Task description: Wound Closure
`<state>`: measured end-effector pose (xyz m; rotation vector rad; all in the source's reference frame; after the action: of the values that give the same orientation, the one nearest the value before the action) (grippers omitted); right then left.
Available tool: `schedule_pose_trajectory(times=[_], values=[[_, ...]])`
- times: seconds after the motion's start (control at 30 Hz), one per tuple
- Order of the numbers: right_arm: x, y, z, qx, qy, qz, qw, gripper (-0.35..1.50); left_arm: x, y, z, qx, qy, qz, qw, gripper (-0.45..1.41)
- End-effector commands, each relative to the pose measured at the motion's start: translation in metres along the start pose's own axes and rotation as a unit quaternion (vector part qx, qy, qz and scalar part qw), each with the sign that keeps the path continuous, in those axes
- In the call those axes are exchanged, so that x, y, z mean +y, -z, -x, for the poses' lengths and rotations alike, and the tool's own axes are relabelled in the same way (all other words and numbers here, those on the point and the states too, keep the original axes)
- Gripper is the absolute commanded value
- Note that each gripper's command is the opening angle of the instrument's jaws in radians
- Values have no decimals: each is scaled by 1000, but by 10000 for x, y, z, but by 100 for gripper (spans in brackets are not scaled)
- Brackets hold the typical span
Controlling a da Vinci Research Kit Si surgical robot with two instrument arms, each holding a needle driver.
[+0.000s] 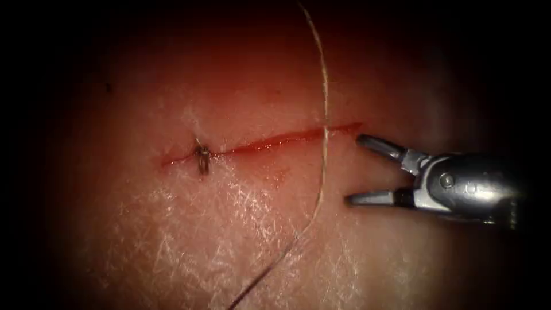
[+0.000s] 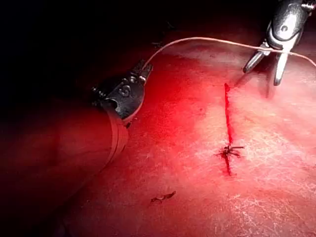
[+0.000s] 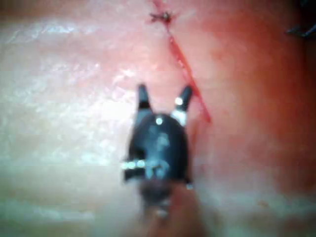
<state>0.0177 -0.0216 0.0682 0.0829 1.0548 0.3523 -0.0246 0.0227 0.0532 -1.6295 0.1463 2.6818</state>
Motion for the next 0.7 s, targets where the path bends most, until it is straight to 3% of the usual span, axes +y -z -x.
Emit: schedule_pose_trajectory(times=[0.03,0.3,0.7], values=[[-6,-9,5,1,0,-2,1000,106,-8,-7,9,-1,2,-7,1000,-45],[-11,-10,9,0,2,1,1000,108,-54,-17,34,-8,22,-59,998,-45],[-38,-9,-4,6,1,-13,1000,110,-114,-77,37,-20,37,-82,996,-45]])
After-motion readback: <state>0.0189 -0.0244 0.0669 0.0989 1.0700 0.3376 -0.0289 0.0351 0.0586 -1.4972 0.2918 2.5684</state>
